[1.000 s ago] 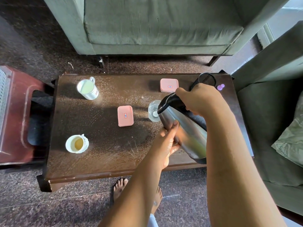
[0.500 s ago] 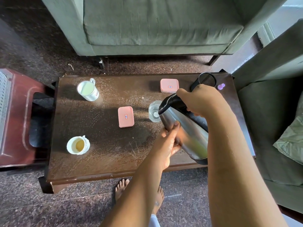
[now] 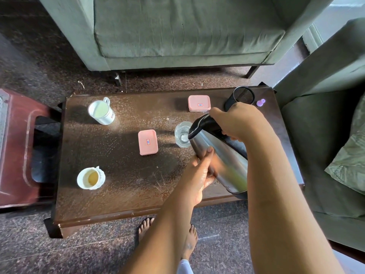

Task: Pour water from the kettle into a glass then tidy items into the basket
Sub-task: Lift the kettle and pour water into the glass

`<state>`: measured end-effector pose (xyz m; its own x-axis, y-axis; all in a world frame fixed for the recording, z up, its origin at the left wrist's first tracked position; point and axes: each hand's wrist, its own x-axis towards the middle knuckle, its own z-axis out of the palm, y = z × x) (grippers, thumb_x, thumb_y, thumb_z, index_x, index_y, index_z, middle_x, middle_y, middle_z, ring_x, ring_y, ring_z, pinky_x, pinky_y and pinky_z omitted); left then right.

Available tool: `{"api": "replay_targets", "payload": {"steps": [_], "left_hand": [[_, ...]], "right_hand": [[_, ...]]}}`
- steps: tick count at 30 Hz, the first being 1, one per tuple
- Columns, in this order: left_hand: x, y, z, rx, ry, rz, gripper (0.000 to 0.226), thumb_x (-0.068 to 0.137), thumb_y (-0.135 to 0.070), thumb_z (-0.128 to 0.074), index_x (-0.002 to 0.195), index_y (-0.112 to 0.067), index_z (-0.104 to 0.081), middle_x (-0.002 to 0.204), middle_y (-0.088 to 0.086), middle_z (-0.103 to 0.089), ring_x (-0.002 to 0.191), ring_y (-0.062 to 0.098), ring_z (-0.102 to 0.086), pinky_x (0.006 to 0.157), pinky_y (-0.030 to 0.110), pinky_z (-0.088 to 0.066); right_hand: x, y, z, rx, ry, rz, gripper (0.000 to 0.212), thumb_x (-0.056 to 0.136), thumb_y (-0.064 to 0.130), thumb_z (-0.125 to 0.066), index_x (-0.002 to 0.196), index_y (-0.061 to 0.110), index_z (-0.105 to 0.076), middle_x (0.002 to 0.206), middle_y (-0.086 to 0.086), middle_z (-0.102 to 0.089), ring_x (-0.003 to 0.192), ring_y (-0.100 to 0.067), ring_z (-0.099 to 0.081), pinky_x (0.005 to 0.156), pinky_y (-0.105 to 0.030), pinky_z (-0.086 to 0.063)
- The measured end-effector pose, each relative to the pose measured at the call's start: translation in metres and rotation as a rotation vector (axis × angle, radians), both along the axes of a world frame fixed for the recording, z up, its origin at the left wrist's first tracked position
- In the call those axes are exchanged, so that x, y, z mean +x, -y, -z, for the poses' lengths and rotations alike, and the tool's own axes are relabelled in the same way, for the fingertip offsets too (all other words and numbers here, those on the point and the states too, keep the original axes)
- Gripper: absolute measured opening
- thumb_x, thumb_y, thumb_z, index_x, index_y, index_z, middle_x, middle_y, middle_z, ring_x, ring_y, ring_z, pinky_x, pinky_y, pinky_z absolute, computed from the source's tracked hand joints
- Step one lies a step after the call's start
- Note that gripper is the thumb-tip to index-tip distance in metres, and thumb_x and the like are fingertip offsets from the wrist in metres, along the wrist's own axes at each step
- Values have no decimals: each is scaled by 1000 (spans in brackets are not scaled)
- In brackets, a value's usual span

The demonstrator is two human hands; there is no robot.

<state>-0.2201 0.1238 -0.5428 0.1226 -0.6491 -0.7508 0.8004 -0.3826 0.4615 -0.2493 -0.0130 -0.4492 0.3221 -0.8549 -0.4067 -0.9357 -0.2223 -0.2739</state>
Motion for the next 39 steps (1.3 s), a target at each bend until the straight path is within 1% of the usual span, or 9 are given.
{"api": "replay_targets", "payload": {"steps": [3, 5, 10, 14, 18, 27, 32, 36, 39], "left_hand": [[0, 1, -1, 3, 15, 7, 47, 88, -39, -64, 121, -8, -54, 101, 9, -66, 107, 25, -63, 99, 40, -49], [1, 1, -3, 0, 21, 7, 45, 88, -38, -64, 121, -9, -55, 101, 9, -65, 106, 24, -63, 97, 40, -50], [2, 2, -8, -19, 5, 4, 39, 90, -36, -62, 118, -10, -56, 101, 6, -68, 98, 19, -65, 73, 25, -55], [1, 4, -10, -14, 8, 3, 40, 90, -37, -62, 119, -10, -55, 102, 8, -68, 99, 19, -66, 73, 25, -55], [1, 5, -12, -10, 10, -3, 40, 91, -36, -62, 121, -11, -56, 103, 5, -68, 96, 16, -66, 65, 21, -55], [1, 7, -13, -16, 13, -7, 42, 90, -37, -61, 123, -12, -55, 104, 5, -68, 96, 15, -65, 69, 23, -54], [1, 6, -11, -27, 9, -19, 47, 89, -38, -63, 127, -13, -53, 112, 6, -67, 105, 19, -64, 77, 26, -55], [1, 7, -11, -31, 8, -19, 45, 90, -37, -62, 127, -13, -53, 109, 5, -67, 101, 18, -65, 74, 25, -55], [0, 6, -10, -13, 13, -30, 46, 89, -38, -62, 127, -13, -54, 106, 5, -67, 99, 18, -65, 72, 23, -55]], "right_hand": [[-1, -1, -1, -4, 19, 10, 52, 80, 58, -38, 76, 10, -59, 86, -13, -69, 82, -33, -64, 73, -34, -50], [-2, -1, -2, -8, 31, 14, 51, 81, 57, -39, 76, 10, -60, 83, -12, -68, 79, -32, -62, 70, -33, -47], [-4, -3, -6, -11, 63, 32, 49, 81, 53, -40, 79, 9, -61, 75, -9, -62, 76, -30, -59, 68, -32, -44], [-4, -1, -6, -13, 60, 33, 49, 80, 54, -40, 79, 10, -61, 75, -8, -61, 76, -30, -60, 68, -32, -45], [-4, 0, -6, -13, 54, 31, 50, 80, 54, -40, 78, 10, -62, 70, -7, -60, 74, -30, -59, 66, -32, -44], [-4, 1, -8, -4, 55, 18, 48, 82, 52, -40, 73, 9, -61, 66, -7, -58, 70, -30, -57, 65, -31, -41], [-3, 0, -9, -15, 55, 9, 50, 84, 51, -39, 74, 8, -62, 69, -10, -62, 71, -30, -58, 68, -32, -46], [-2, 0, -9, -27, 52, 7, 51, 84, 51, -39, 77, 6, -64, 76, -12, -65, 73, -31, -58, 69, -32, -46], [-2, -1, -8, -31, 48, 7, 52, 83, 52, -39, 79, 7, -65, 76, -13, -64, 74, -31, -59, 69, -32, -45]]}}
